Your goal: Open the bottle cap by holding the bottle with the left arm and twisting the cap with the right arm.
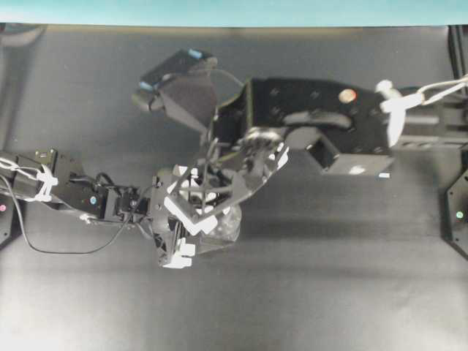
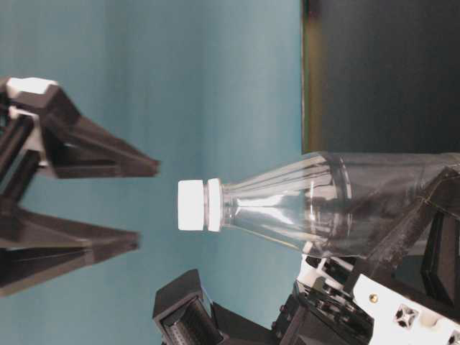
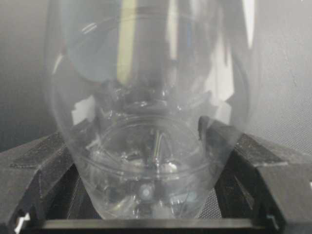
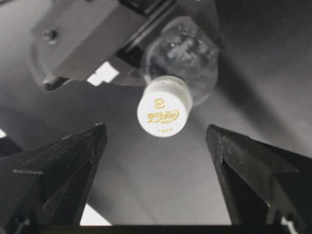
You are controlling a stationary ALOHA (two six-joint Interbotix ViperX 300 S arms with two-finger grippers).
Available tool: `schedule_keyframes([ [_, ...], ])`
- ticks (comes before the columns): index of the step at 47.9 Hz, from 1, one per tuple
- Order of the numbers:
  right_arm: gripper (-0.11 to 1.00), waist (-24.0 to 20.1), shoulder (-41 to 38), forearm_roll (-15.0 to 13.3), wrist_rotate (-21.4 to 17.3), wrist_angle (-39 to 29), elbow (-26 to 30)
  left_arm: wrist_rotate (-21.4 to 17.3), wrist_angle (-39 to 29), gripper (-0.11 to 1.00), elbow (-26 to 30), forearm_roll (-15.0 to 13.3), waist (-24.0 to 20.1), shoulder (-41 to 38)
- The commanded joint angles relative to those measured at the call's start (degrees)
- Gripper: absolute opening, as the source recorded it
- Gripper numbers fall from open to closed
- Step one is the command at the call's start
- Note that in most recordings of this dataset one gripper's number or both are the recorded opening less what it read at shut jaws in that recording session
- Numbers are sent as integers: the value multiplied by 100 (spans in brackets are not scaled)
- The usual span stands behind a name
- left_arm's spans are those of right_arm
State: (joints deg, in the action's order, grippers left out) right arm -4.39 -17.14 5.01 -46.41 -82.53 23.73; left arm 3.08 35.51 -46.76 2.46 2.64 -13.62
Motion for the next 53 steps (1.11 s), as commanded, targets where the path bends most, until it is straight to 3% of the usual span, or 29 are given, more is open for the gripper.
schedule_keyframes([
  [1, 79, -35, -35, 18, -70, 0, 0, 9, 0, 81, 44, 9, 9, 9],
  [23, 75, -35, -149, -9, 18, 53, -141, 9, 0, 81, 44, 9, -9, 9],
  [27, 66, -35, -149, -18, 79, 88, -193, 9, 0, 81, 44, 9, 0, 9],
  [34, 36, -35, -132, -18, 193, 176, -237, 9, 0, 81, 44, 9, -9, 0],
  [38, 36, -35, -141, -18, 290, 193, -246, 9, 0, 81, 44, 9, -9, 9],
  [46, 36, -35, -141, -26, 703, 185, -246, 9, 0, 81, 44, 9, -9, 9],
  [53, 36, -35, -141, -18, 1477, 193, -211, 9, 0, 81, 44, 9, -9, 0],
])
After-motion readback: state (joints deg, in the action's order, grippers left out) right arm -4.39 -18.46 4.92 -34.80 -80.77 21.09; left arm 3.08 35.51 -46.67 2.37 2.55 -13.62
